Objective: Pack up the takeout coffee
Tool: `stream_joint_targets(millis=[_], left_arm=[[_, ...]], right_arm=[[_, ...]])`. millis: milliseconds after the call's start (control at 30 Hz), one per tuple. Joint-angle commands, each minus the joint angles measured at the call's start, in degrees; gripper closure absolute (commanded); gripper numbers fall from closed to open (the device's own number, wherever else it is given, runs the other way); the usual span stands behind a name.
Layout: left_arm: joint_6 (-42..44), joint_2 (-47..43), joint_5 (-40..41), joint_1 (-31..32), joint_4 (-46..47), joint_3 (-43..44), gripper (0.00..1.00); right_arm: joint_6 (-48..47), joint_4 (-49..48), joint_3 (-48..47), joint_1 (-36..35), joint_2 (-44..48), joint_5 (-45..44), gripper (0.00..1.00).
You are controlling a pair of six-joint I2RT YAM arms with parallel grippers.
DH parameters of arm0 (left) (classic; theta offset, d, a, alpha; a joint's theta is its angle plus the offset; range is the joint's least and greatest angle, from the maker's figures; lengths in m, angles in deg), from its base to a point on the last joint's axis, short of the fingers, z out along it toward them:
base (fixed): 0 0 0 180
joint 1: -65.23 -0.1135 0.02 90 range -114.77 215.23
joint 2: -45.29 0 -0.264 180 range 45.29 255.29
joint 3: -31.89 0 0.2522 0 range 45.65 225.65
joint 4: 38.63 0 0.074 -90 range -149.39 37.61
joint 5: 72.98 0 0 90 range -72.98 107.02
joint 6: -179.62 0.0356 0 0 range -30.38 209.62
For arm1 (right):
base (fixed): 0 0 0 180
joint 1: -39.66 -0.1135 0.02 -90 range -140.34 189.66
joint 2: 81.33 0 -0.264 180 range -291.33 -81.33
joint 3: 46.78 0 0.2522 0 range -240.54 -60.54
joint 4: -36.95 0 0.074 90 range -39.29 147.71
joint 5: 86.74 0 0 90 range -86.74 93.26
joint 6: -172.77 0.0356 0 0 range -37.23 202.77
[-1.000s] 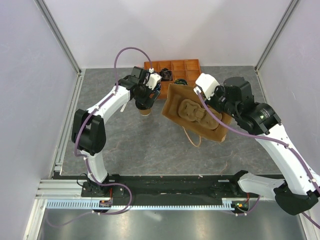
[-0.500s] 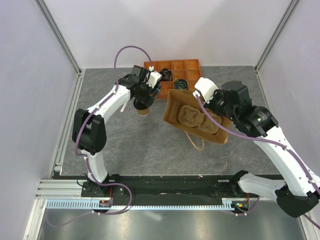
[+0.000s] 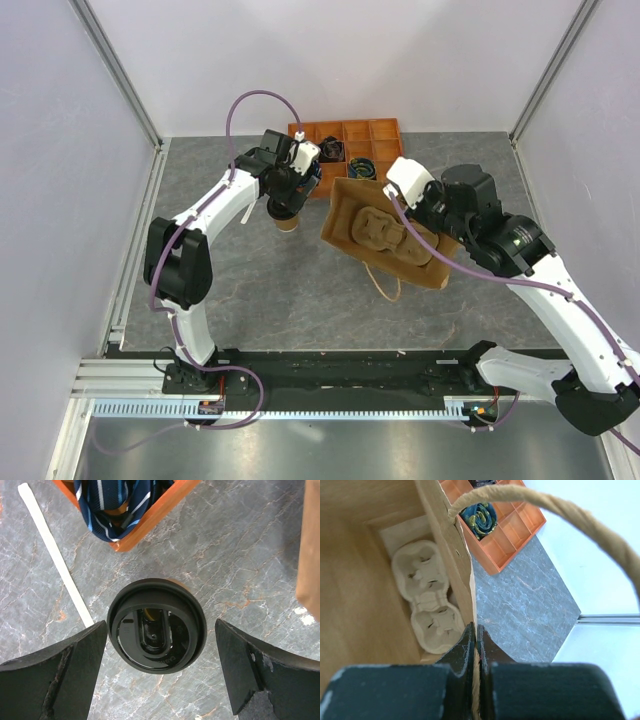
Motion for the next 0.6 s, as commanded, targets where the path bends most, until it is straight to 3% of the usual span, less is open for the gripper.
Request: stream_joint_targets(millis=[0, 567], left_arm=[[-0.38, -1.11, 0.90, -0.65, 0.48, 0.70, 0.05], [-0.91, -0.58, -2.70, -1.45, 0.13, -1.76, 0.11]], right_arm=[[0.75, -2.96, 0.67, -0.94, 1.61, -1.23, 1.00], [1.36, -0.41, 3.22, -6.74, 3.55, -0.62, 1.00]])
